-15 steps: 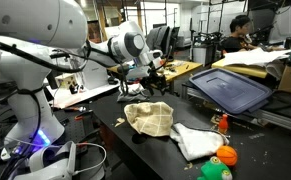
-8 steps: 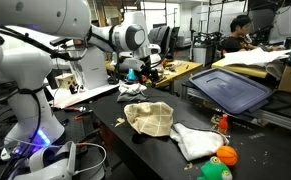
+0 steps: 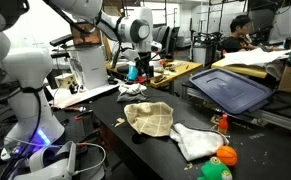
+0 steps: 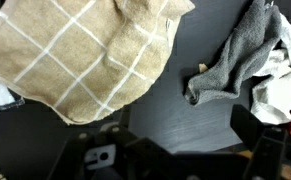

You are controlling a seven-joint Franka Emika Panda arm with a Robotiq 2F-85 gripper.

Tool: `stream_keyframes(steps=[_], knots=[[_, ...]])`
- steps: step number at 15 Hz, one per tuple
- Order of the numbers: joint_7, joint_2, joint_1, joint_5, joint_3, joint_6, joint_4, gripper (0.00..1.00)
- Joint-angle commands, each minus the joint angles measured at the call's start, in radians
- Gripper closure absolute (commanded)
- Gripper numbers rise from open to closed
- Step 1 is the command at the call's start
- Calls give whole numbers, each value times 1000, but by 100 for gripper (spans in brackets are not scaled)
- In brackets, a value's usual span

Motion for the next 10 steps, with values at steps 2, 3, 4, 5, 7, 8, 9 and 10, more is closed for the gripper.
stream_keyframes(steps=[2,3,4,5,7,8,9,10], knots=[[6,232,74,212,-78,-37,7,0],[-14,262,80,253,-90,-47,-7,0],[-35,292,90,289,-103,-55,-19,0],[-54,317,105,319,-120,-60,-33,0],[-84,368,138,351,-159,-57,-64,0],[-101,386,153,356,-179,-50,-80,0],[-101,404,176,354,-210,-45,-94,25],[-93,422,195,342,-235,-40,-108,26]])
